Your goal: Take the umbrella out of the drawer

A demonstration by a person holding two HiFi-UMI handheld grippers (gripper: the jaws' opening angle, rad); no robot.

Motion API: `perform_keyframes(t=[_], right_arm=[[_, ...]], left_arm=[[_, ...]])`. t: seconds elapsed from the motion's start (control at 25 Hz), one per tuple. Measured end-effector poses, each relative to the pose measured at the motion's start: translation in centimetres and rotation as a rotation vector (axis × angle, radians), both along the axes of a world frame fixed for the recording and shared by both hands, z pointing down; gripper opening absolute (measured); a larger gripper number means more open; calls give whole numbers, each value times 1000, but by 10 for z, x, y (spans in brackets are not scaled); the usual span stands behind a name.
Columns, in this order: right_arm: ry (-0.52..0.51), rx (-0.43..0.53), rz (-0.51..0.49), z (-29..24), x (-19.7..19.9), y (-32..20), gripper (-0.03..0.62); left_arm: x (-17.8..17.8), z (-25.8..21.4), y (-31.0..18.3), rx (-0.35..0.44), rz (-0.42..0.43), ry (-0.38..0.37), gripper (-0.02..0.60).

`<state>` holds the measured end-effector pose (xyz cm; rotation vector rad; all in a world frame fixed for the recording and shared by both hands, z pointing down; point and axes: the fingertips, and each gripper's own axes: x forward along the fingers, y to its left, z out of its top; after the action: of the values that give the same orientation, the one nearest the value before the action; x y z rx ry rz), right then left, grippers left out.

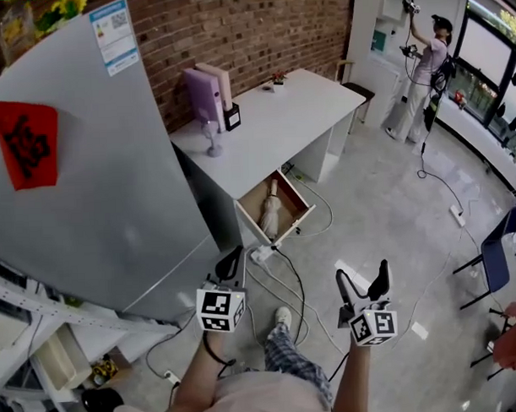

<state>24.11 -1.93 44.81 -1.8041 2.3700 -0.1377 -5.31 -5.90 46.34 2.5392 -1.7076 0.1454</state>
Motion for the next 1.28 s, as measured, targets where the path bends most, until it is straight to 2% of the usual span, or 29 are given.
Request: perform_keyframes(t=[0.32, 0.52, 0.92, 1.08, 1.28], right_arm=[[-9, -54, -133, 4, 0, -179, 574], [-12, -86, -209, 17, -12, -260, 574], [-8, -125, -266, 31, -27, -338, 574], [-11, -158, -270, 46, -38, -358, 574], [-26, -230, -280, 77, -57, -385, 572]], left_arm=[[24, -1, -139, -28, -72, -27, 26], [22, 3, -204, -52, -134, -19, 26], [9, 22, -274, -81, -213, -15, 26], [16, 34, -292, -94, -196, -13, 26], [27, 63, -311, -153, -175, -6, 26]])
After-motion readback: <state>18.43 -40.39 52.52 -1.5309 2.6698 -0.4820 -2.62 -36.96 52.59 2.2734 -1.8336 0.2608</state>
